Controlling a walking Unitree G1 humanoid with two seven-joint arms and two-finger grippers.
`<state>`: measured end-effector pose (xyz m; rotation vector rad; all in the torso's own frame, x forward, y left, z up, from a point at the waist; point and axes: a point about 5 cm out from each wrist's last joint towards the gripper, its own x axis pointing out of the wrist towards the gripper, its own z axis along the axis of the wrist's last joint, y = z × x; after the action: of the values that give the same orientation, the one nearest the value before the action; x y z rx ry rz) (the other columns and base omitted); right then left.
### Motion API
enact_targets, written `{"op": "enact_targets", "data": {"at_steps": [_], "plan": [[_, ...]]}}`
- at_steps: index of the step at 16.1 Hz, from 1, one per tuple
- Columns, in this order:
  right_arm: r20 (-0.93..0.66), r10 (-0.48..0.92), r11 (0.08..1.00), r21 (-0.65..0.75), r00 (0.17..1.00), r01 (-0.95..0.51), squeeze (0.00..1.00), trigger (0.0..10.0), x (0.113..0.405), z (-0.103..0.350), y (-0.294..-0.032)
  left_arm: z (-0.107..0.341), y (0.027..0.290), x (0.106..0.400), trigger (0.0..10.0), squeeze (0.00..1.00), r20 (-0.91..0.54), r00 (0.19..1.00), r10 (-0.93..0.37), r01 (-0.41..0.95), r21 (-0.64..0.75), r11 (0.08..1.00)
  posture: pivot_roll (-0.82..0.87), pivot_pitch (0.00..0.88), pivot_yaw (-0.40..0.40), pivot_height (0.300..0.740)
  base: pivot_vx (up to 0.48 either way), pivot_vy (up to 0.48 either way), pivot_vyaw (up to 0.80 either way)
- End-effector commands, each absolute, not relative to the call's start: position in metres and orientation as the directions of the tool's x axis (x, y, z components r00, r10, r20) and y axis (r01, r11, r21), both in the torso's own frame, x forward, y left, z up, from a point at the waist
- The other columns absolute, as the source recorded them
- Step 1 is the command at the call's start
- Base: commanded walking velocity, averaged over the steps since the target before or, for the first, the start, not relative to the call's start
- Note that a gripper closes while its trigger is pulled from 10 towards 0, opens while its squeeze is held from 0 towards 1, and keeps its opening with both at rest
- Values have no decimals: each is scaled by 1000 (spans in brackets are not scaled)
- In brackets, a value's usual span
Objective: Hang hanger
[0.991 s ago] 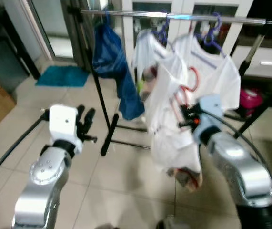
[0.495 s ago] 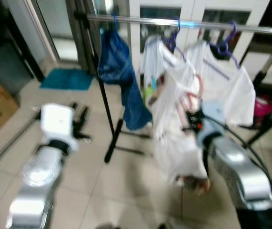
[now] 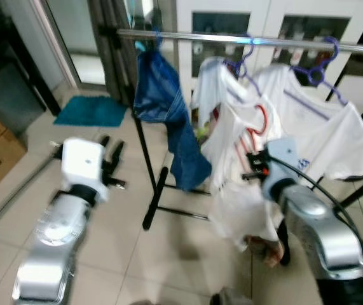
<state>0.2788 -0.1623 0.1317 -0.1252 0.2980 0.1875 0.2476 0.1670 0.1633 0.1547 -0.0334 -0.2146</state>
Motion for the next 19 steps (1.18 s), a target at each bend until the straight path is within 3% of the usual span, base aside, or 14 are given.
{"op": "enact_targets", "data": {"at_steps": [1,17,19], "plan": [[-265,200,969,-89,943,-230,0,10000,282,144,-155,166,174,246,10000,0,20,981,-195,188,182,965,-102,91,42,740,375,0,0],[-162,313,920,-192,936,-341,0,10000,314,191,-136,168,165,246,10000,0,-8,953,-304,296,255,921,-93,75,44,740,379,0,0],[-143,329,915,-195,933,-352,0,10000,316,197,-133,171,159,244,10000,0,1,932,-362,351,241,905,-93,75,44,740,0,0,0]]}}
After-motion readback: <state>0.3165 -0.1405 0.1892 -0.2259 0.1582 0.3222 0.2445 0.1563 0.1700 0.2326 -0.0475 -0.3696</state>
